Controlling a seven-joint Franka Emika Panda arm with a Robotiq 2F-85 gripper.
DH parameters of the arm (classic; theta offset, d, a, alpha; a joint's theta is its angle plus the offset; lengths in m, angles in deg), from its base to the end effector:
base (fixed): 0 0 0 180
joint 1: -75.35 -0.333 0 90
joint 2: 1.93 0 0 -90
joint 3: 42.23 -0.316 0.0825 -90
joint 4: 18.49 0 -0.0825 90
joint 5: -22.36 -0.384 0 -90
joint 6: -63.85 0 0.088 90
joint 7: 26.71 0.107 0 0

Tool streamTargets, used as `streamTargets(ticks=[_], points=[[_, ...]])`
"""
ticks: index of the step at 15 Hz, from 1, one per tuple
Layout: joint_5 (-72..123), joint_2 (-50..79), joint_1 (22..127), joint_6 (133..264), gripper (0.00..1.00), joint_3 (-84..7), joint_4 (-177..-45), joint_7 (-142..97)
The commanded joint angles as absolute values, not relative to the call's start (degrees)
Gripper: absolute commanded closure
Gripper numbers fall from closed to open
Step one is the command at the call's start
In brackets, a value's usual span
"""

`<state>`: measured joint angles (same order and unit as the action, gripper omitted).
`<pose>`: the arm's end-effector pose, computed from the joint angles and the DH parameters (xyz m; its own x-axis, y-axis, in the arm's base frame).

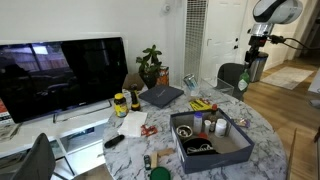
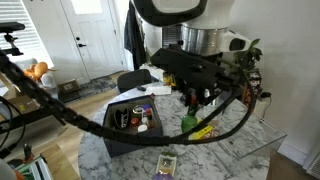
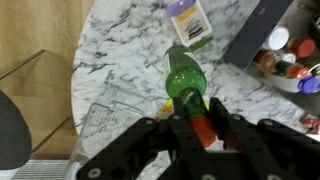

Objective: Put the green bottle inside the box

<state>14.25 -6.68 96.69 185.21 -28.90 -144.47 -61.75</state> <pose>0.4272 -0.2892 0.4187 0.9947 -0.0708 0.0753 -0.0616 -0.9912 -0.1174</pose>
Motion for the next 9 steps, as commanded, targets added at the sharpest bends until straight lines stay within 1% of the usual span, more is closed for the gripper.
streamTargets(ticks=[1, 4, 6, 7, 9], points=[[14.3, -17.9, 92.9, 180.9, 0.92, -27.5, -155.2, -69.4], [13.1, -24.9, 89.7, 177.0, 0.92, -27.1, -160.7, -74.9], [12.0, -26.7, 87.4, 172.7, 0.92, -26.5, -161.1, -78.2], [14.0, -22.6, 88.1, 175.2, 0.69, -26.9, -158.6, -74.0], [13.7, -25.1, 86.9, 173.6, 0.69, -26.8, -159.9, -75.4]])
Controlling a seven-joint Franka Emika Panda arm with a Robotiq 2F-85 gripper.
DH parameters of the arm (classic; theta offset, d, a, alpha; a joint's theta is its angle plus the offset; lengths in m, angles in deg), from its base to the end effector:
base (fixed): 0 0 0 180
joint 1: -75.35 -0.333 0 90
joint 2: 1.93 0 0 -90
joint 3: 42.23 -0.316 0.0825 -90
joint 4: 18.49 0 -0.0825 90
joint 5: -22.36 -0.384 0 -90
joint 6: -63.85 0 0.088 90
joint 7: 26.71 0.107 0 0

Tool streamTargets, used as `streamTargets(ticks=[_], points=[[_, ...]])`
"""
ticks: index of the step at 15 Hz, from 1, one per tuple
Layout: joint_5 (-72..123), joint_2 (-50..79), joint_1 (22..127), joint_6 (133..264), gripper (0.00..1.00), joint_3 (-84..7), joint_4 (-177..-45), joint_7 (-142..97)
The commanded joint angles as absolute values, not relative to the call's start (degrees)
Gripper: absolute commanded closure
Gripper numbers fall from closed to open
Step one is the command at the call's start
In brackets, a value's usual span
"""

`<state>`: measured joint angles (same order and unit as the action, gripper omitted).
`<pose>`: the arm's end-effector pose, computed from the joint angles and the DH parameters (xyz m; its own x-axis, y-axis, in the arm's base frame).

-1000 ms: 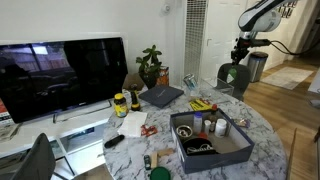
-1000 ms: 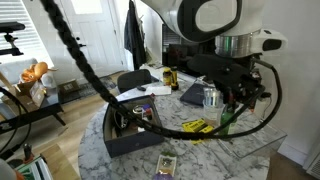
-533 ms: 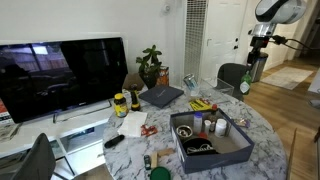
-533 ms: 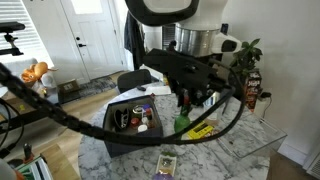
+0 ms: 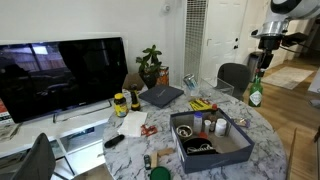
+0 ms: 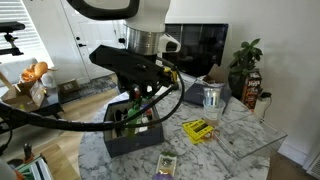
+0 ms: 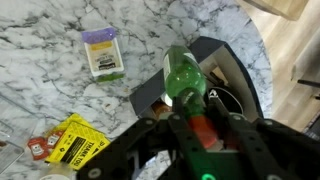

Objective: Put the green bottle inside the box

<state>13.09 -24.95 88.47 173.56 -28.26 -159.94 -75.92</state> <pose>0.3621 -0.1735 0.4239 0.9421 0.3288 0.0654 0.3335 -0.8997 -0.2815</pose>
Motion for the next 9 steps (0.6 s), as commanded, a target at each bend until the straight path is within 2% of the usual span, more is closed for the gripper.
streamTargets(ticks=[1, 2, 3, 9], points=[[13.6, -25.5, 86.7, 173.6, 0.69, -26.7, -160.1, -75.7], [13.6, -25.7, 86.6, 173.6, 0.69, -26.6, -160.2, -76.0], [13.6, -25.7, 86.7, 173.6, 0.92, -26.5, -160.2, -76.2], [14.2, -32.7, 81.4, 172.0, 0.92, -28.3, -165.9, -86.1]])
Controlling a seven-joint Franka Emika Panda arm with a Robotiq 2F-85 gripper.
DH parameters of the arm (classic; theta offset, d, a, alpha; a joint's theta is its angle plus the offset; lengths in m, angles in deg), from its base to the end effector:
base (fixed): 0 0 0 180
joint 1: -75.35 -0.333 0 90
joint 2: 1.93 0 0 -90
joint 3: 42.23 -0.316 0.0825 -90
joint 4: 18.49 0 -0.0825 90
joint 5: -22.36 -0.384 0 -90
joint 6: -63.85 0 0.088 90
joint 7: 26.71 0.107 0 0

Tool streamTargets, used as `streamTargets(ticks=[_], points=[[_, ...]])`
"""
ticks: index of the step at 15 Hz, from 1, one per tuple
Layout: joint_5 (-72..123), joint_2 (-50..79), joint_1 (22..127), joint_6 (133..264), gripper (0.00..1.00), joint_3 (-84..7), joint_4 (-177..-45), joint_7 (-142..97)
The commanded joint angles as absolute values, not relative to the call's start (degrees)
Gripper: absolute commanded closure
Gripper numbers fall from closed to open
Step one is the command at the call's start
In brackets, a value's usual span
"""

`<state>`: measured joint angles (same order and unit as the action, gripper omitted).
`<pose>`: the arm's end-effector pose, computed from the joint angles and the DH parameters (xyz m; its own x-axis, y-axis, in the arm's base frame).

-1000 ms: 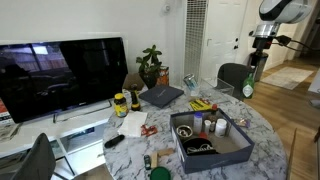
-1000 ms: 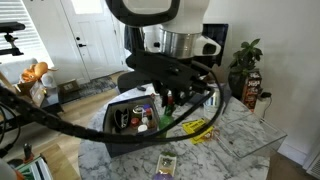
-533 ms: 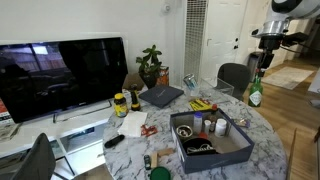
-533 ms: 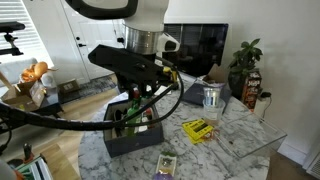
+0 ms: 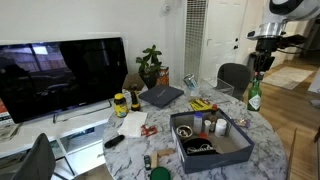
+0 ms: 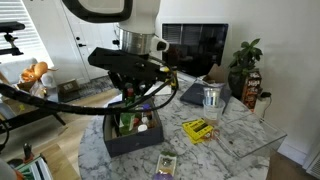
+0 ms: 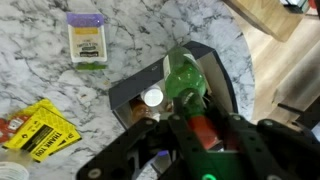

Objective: Put the green bottle inside the box

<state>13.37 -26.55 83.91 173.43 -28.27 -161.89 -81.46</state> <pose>0.3650 -0.1396 0.4194 0.8673 0.4899 0.0884 0.4935 -0.8229 -0.2816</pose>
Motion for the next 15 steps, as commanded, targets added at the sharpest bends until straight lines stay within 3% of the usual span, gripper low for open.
streamTargets(ticks=[1, 8, 9, 13, 14, 15], points=[[14.1, -34.2, 80.5, 172.3, 0.92, -28.7, -167.0, -87.7], [11.1, -35.7, 73.2, 174.2, 0.92, -31.0, -169.3, -93.3], [12.1, -35.2, 74.2, 173.7, 0.69, -30.8, -168.4, -91.3], [12.0, -34.9, 73.1, 173.7, 0.69, -31.3, -168.5, -91.7], [12.0, -34.9, 73.1, 173.7, 0.92, -31.3, -168.5, -91.8], [11.8, -34.2, 72.6, 174.2, 0.92, -31.5, -168.5, -92.2]])
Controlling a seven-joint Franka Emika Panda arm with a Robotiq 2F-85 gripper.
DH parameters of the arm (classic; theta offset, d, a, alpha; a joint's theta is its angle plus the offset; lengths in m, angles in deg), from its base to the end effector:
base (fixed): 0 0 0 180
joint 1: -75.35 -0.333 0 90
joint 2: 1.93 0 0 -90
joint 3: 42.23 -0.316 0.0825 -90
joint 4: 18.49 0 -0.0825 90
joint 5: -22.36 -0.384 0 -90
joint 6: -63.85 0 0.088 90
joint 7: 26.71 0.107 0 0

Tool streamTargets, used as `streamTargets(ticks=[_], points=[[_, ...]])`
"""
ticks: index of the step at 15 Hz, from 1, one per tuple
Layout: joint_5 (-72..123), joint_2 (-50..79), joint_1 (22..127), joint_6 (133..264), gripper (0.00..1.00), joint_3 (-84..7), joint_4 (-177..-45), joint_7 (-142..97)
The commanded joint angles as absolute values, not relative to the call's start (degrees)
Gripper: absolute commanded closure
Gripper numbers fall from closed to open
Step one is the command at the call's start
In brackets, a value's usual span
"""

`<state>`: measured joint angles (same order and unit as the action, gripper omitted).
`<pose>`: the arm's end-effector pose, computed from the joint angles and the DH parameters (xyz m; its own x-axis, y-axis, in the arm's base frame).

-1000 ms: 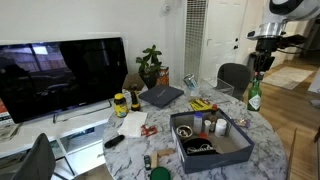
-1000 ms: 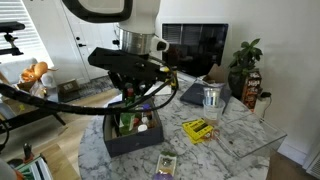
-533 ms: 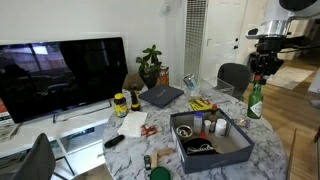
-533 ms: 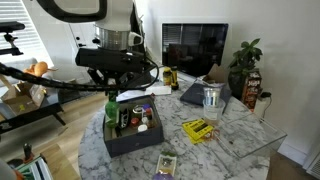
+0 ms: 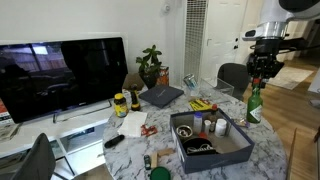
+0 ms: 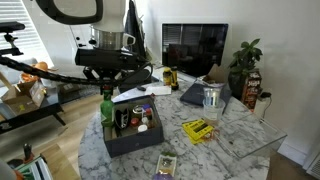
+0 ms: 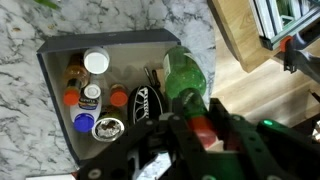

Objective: Put the green bottle inside the box

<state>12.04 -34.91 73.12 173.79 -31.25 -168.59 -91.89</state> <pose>0.3496 -0.0397 0.4231 0.5909 0.7874 0.1755 0.8015 -0.5480 -0.2396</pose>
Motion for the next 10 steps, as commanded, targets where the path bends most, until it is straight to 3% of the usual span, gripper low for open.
streamTargets(ticks=[1, 10], points=[[12.2, -33.4, 72.3, 175.1, 0.92, -32.3, -168.7, -91.7], [8.6, -34.5, 65.1, 189.1, 0.92, -35.8, -174.5, -95.2]])
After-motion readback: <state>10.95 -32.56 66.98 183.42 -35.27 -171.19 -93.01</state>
